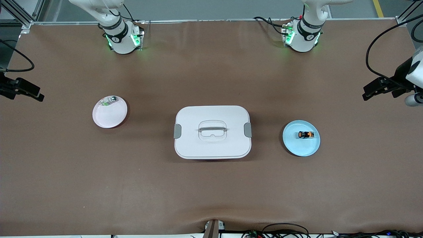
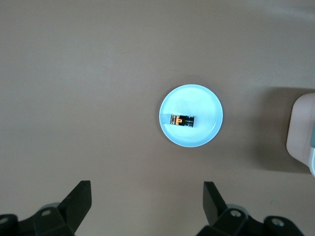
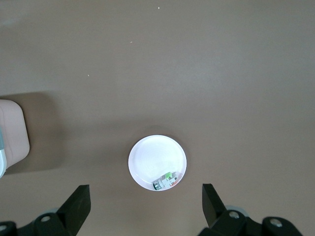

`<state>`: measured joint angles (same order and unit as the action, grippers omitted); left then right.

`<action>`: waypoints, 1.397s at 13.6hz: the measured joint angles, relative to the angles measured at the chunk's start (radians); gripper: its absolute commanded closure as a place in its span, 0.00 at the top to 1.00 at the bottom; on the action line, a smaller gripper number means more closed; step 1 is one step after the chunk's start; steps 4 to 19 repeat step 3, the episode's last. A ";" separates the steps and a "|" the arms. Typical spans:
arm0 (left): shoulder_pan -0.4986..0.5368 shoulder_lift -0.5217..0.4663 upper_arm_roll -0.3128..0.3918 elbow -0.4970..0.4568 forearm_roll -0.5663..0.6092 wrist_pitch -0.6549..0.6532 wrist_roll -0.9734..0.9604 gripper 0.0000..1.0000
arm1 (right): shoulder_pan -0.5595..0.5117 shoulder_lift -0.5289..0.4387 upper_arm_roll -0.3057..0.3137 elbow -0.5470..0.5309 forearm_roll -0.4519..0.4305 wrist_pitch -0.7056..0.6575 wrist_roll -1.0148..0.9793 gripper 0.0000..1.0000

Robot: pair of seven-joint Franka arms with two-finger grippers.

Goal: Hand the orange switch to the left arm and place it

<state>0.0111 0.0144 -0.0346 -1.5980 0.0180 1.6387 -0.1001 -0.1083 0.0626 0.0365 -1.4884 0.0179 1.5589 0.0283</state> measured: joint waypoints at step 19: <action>0.002 0.001 0.000 0.002 0.000 -0.004 0.004 1.00 | 0.000 0.000 0.000 0.000 0.000 0.000 0.000 1.00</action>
